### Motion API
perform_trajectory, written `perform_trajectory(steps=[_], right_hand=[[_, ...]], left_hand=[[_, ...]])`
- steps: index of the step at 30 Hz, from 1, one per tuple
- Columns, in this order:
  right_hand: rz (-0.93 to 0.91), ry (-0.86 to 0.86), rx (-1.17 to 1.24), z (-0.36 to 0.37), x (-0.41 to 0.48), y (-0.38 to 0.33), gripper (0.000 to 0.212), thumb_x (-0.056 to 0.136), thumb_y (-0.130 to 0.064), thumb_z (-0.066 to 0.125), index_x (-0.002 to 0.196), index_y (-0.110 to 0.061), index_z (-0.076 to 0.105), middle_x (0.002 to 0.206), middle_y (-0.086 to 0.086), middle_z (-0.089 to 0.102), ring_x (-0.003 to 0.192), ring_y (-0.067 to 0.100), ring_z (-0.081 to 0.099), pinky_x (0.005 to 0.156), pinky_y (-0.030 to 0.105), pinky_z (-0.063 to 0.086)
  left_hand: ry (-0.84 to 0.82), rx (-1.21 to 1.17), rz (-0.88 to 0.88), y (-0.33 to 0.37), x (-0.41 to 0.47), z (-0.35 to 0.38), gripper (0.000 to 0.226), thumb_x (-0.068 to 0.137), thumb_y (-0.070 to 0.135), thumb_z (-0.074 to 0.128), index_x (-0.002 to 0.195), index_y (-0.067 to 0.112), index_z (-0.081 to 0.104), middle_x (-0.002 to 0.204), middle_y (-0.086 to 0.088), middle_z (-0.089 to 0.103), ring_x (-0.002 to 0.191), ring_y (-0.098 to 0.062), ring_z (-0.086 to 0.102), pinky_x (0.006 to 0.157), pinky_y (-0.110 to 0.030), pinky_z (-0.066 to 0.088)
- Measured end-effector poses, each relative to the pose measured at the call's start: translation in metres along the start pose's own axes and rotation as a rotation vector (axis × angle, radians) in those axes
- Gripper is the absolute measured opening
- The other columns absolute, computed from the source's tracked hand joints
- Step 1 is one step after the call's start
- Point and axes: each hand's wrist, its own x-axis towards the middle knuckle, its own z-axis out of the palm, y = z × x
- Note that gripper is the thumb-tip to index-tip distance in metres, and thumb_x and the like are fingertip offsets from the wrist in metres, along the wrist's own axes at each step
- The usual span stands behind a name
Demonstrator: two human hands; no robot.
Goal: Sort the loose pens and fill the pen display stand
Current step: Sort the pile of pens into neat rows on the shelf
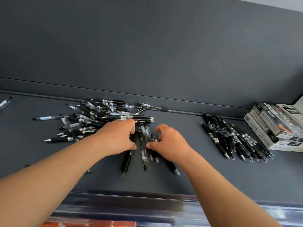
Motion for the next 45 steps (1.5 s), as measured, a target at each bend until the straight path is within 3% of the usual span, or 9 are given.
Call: perform_trajectory(steps=[6, 14, 21, 25, 29, 34, 38, 41, 45], right_hand=[[-0.094, 0.175, -0.022, -0.005, 0.019, -0.001, 0.018, 0.093, -0.028, 0.054, 0.103, -0.016, 0.062, 0.106, 0.004, 0.062, 0.096, 0.022, 0.059, 0.082, 0.031, 0.048], [-0.214, 0.155, -0.137, 0.006, 0.060, -0.017, 0.031, 0.095, -0.016, 0.050, 0.125, -0.017, 0.058, 0.131, 0.005, 0.053, 0.123, 0.026, 0.039, 0.096, 0.035, 0.041], [-0.293, 0.116, -0.249, 0.011, 0.065, -0.021, 0.023, 0.092, -0.018, 0.056, 0.114, -0.018, 0.062, 0.118, 0.004, 0.056, 0.116, 0.024, 0.043, 0.093, 0.035, 0.042], [-0.260, 0.140, -0.065, 0.000, 0.061, -0.022, 0.015, 0.094, -0.015, 0.052, 0.104, -0.015, 0.064, 0.101, 0.000, 0.057, 0.099, 0.019, 0.052, 0.080, 0.030, 0.045], [-0.190, 0.047, 0.259, -0.021, 0.047, -0.026, 0.015, 0.096, -0.015, 0.047, 0.090, -0.015, 0.062, 0.070, -0.005, 0.052, 0.057, 0.007, 0.043, 0.050, 0.016, 0.033], [-0.181, -0.075, 0.346, -0.027, 0.032, -0.025, 0.014, 0.096, -0.011, 0.044, 0.089, -0.014, 0.056, 0.079, 0.003, 0.065, 0.078, 0.018, 0.068, 0.069, 0.026, 0.045], [-0.218, -0.071, 0.167, -0.030, 0.023, -0.013, 0.020, 0.097, -0.012, 0.037, 0.100, -0.016, 0.056, 0.073, -0.001, 0.056, 0.069, 0.014, 0.052, 0.064, 0.028, 0.040], [-0.285, -0.065, 0.056, -0.030, 0.017, -0.005, 0.014, 0.098, -0.017, 0.037, 0.091, -0.014, 0.050, 0.080, 0.001, 0.050, 0.070, 0.017, 0.045, 0.065, 0.031, 0.035], [-0.236, 0.050, -0.122, -0.030, 0.016, 0.010, 0.009, 0.098, -0.018, 0.041, 0.090, -0.015, 0.043, 0.090, 0.004, 0.047, 0.077, 0.023, 0.047, 0.065, 0.031, 0.034]], left_hand=[[0.218, -0.007, 0.048, -0.015, 0.007, 0.002, 0.013, 0.087, 0.032, 0.062, 0.097, 0.025, 0.057, 0.096, 0.010, 0.055, 0.096, -0.014, 0.052, 0.076, -0.028, 0.042], [0.244, 0.152, -0.021, -0.034, 0.007, 0.002, 0.020, 0.089, 0.031, 0.060, 0.108, 0.026, 0.063, 0.102, 0.005, 0.050, 0.103, -0.018, 0.049, 0.077, -0.028, 0.040], [0.205, 0.130, 0.018, -0.039, 0.010, -0.001, 0.009, 0.091, 0.027, 0.058, 0.099, 0.025, 0.063, 0.092, 0.008, 0.051, 0.098, -0.016, 0.047, 0.074, -0.027, 0.035], [0.269, 0.022, 0.039, -0.037, 0.009, -0.006, 0.005, 0.092, 0.026, 0.055, 0.096, 0.025, 0.059, 0.091, 0.009, 0.061, 0.093, -0.015, 0.050, 0.071, -0.028, 0.035], [0.363, -0.012, 0.139, -0.028, 0.012, -0.013, 0.009, 0.090, 0.025, 0.060, 0.098, 0.026, 0.063, 0.090, 0.009, 0.055, 0.092, -0.013, 0.047, 0.074, -0.026, 0.032], [0.454, 0.025, 0.228, -0.010, 0.022, -0.012, 0.006, 0.085, 0.027, 0.066, 0.090, 0.024, 0.064, 0.086, 0.011, 0.052, 0.083, -0.011, 0.046, 0.073, -0.026, 0.028], [0.468, -0.005, 0.271, 0.002, 0.024, -0.008, 0.019, 0.082, 0.031, 0.068, 0.078, 0.025, 0.051, 0.073, 0.010, 0.055, 0.074, -0.015, 0.051, 0.072, -0.029, 0.031], [0.525, -0.017, 0.289, 0.011, 0.026, -0.006, 0.025, 0.082, 0.032, 0.069, 0.075, 0.023, 0.047, 0.062, 0.010, 0.049, 0.067, -0.016, 0.046, 0.071, -0.026, 0.024], [0.525, 0.016, 0.326, 0.021, 0.030, -0.002, 0.023, 0.081, 0.033, 0.070, 0.079, 0.025, 0.048, 0.072, 0.012, 0.051, 0.081, -0.017, 0.047, 0.077, -0.027, 0.027]])
